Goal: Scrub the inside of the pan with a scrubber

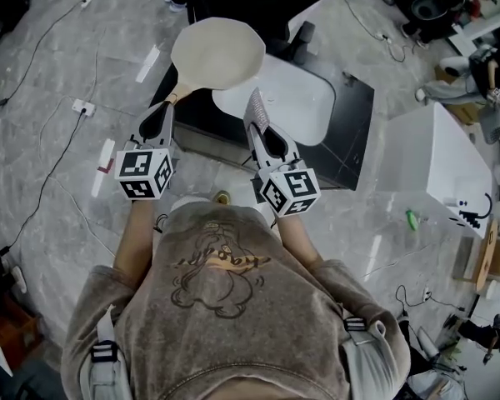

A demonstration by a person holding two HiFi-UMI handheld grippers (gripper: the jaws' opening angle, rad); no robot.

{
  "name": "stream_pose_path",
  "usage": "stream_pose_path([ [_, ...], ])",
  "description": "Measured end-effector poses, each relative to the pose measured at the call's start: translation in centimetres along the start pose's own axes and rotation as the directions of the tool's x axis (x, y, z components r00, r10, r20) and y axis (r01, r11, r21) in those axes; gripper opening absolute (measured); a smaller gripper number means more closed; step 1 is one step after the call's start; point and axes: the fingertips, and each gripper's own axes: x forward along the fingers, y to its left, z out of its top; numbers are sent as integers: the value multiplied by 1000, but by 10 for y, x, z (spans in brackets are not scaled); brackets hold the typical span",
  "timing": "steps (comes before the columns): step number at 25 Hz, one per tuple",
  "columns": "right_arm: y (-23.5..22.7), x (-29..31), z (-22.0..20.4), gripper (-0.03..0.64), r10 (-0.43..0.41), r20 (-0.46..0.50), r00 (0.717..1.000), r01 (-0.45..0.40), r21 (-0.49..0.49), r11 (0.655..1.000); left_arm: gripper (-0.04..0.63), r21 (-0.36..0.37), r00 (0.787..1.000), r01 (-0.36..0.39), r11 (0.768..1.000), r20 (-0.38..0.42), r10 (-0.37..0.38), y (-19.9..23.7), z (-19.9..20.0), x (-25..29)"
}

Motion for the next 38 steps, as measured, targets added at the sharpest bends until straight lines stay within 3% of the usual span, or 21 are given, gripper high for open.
stream_pose_path([
  [6, -13, 22, 4, 83, 20, -10, 1000, -20, 3, 1000, 18, -2, 1000, -6, 1000, 3, 6, 5, 7, 22],
  [15, -39, 60, 7, 83, -22, -17, 1000, 22, 23, 999, 18, 4, 1000, 16, 1000, -10, -16, 28, 17, 71],
  [28, -67, 149, 22, 83, -85, -20, 996, 86, 39, 996, 21, 11, 994, 95, 995, -63, -94, 78, 31, 158],
  [29, -67, 155, 23, 83, -89, -22, 996, 90, 40, 995, 28, 5, 993, 96, 995, -64, -95, 84, 31, 164],
  [30, -67, 161, 23, 83, -93, -24, 995, 94, 42, 995, 86, -4, 993, 98, 995, -66, -98, 89, 31, 171],
  [31, -67, 166, 23, 83, -97, -26, 995, 98, 43, 994, 204, -13, 992, 102, 995, -68, -103, 93, 31, 176],
  [32, -67, 170, 23, 83, -102, -28, 994, 103, 43, 994, 249, -21, 991, 109, 994, -71, -110, 96, 31, 181],
  [38, -71, 189, 22, 83, -111, -44, 993, 114, 58, 992, 247, -42, 987, 121, 992, -101, -125, 113, 27, 197],
])
